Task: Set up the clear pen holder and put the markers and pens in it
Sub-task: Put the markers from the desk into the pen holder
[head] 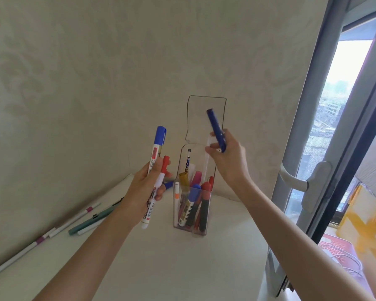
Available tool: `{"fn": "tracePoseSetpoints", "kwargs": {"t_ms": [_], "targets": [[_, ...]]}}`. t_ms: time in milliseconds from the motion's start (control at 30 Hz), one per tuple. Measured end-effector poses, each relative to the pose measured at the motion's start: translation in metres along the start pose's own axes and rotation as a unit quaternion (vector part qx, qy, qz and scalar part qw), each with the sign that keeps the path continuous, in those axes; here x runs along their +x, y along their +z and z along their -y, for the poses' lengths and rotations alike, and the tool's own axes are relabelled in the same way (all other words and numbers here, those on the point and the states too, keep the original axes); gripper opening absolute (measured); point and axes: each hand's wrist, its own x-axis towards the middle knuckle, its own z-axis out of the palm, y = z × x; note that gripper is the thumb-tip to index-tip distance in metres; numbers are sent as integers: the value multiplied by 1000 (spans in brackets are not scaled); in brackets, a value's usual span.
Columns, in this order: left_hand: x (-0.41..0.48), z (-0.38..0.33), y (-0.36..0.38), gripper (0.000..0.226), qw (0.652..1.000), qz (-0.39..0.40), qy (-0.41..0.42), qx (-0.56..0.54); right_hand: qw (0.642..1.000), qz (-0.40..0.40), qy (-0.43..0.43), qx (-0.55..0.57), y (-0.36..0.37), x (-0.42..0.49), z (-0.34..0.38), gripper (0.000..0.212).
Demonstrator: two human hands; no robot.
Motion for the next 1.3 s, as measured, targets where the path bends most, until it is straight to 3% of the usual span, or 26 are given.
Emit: {"fn": "tracePoseSetpoints", "kwargs": {"t_ms": [100,267,433,567,733,933,1100,1300], "targets": [[1,4,-2,28,1000,13,-19,9,994,32,-24,-100,7,-10,-11,38],[4,4,-5,28,1000,22,-4,2,977,42,-42,-206,6,-4,-14,17],[7,5,-7,39,999,33,-1,-24,996,1,-36,-83,9,-10,-11,32],[10,4,-6,45,998,56,-2,-38,998,-2,-43,-50,8,-8,3,17],[18,-4,-2,33,995,55,-9,-85,999,4,-39,30,3,5,22,15],[39,-39,11,31,976,76,80,-189,971,9,-111,-213,8,5,-1,20],[45,-34,30,39,977,62,64,-194,956,-19,-161,-245,-2,2,-10,54],[34,-13,25,36,958,136,46,-247,927,4,-194,-321,-7,4,-11,48]]}}
